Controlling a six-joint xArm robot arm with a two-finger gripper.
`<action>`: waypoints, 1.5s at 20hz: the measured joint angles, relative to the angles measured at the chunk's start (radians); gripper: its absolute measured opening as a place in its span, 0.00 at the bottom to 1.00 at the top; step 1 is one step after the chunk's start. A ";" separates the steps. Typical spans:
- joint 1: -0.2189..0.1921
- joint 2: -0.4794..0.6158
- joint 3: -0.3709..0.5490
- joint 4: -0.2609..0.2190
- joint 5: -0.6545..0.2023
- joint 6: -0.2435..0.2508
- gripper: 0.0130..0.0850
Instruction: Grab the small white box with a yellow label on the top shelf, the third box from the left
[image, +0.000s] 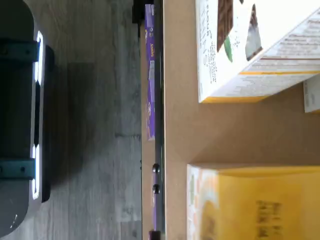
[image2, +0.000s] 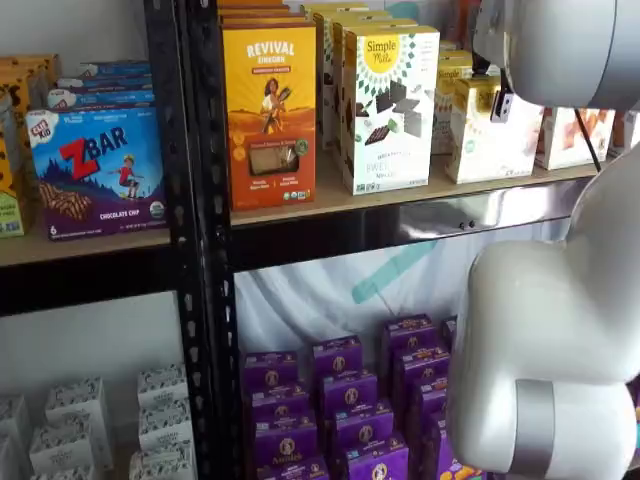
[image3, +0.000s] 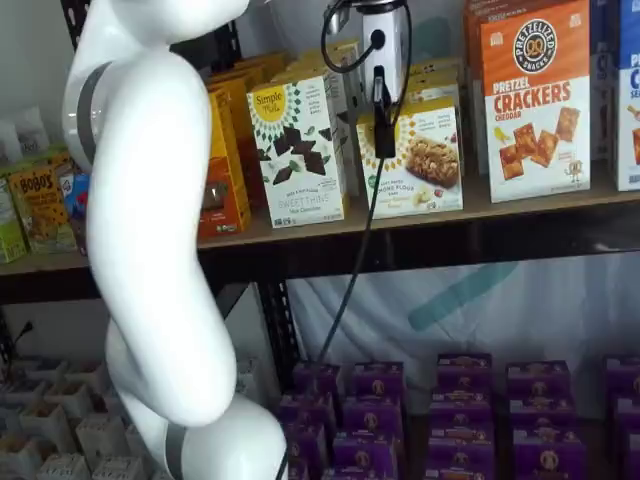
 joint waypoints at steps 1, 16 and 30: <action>-0.001 -0.001 0.001 0.001 -0.001 -0.001 0.67; -0.009 -0.007 0.006 -0.001 -0.006 -0.010 0.33; -0.029 -0.039 0.003 0.010 0.065 -0.020 0.28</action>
